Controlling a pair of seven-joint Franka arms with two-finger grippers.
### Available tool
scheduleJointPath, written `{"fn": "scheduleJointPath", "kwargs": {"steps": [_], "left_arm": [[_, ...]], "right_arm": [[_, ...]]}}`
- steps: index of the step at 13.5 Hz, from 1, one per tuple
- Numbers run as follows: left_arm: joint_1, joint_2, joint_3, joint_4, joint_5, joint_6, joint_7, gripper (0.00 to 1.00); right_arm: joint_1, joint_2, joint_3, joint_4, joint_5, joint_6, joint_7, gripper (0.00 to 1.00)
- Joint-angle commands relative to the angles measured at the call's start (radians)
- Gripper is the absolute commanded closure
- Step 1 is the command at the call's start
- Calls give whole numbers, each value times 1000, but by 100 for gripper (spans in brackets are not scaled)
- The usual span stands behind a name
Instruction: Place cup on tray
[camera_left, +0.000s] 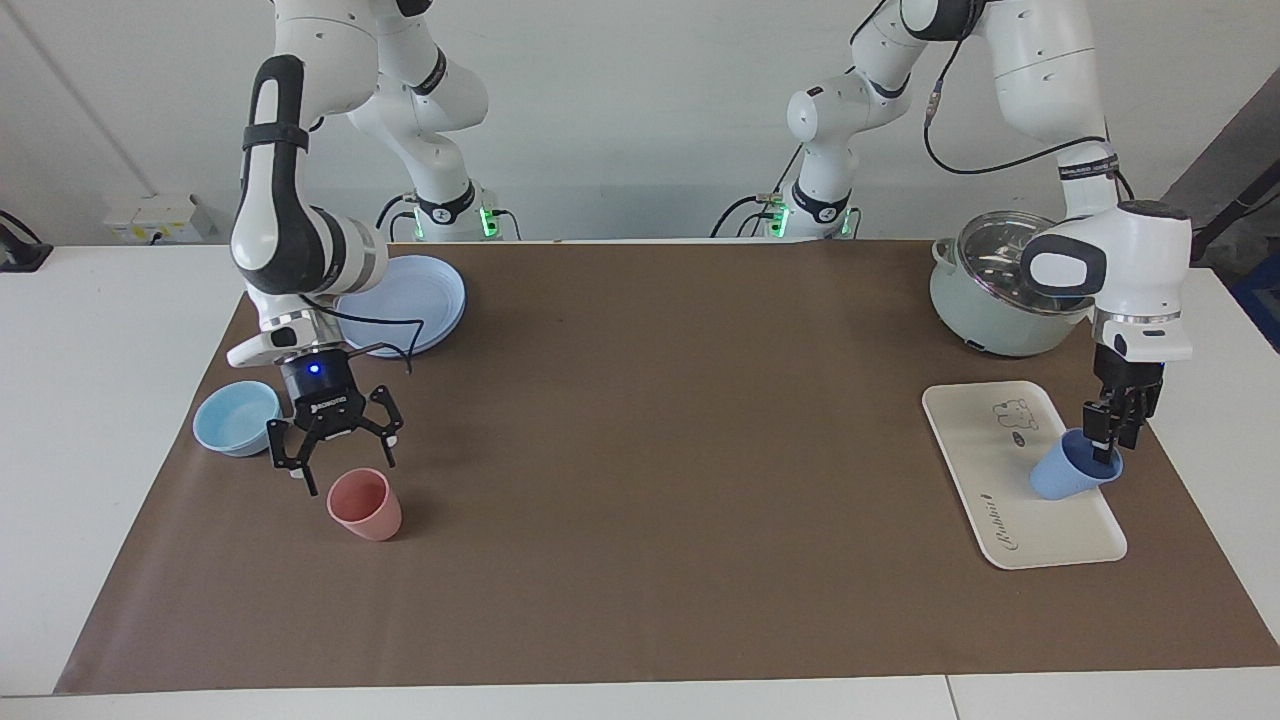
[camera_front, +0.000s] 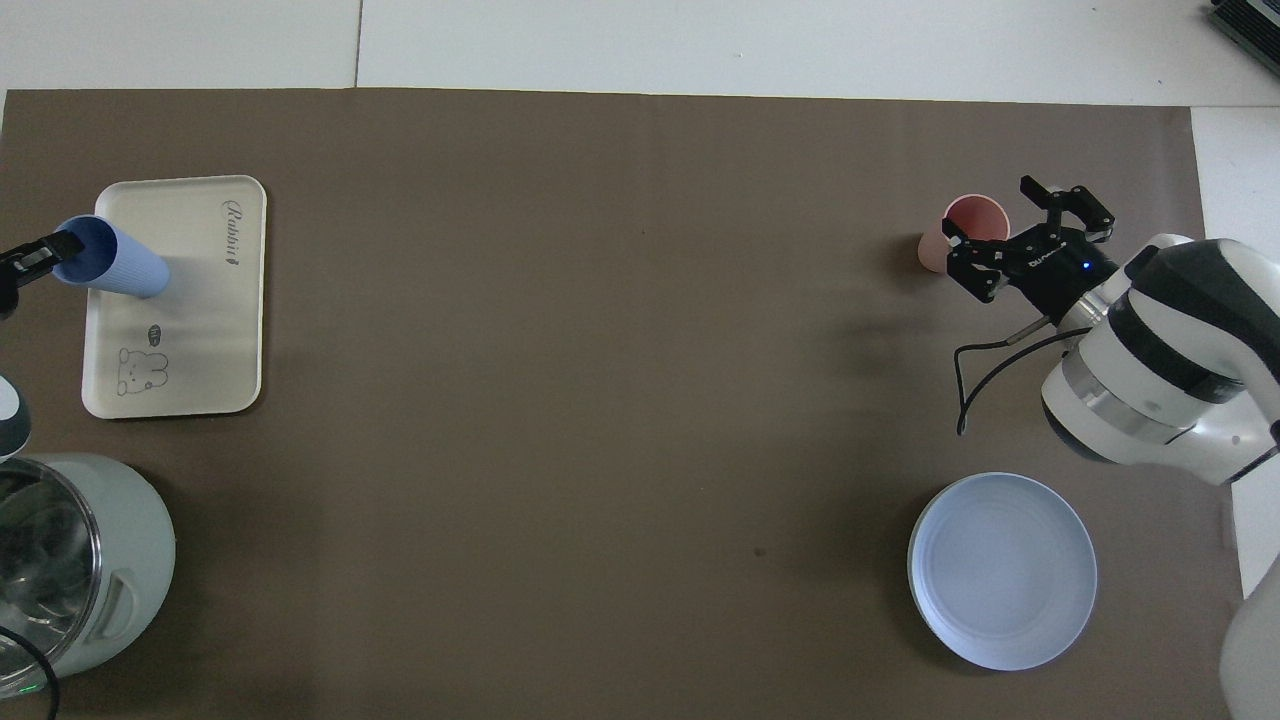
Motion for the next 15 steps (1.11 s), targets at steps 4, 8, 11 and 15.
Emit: {"fn": "scheduleJointPath", "kwargs": {"steps": [4, 8, 11, 15], "left_arm": [[12, -14, -6, 184, 3, -355, -1, 37], [-5, -13, -5, 342, 60, -637, 6, 37], [-40, -13, -12, 463, 198, -832, 3, 37], [-129, -20, -12, 577, 342, -1070, 2, 36]], "right_arm": [[-27, -3, -5, 27, -376, -43, 158, 0], [-95, -1, -11, 94, -827, -201, 447, 0], [-93, -41, -14, 102, -1132, -253, 722, 0], [-89, -125, -20, 102, -1557, -401, 1108, 0]]}}
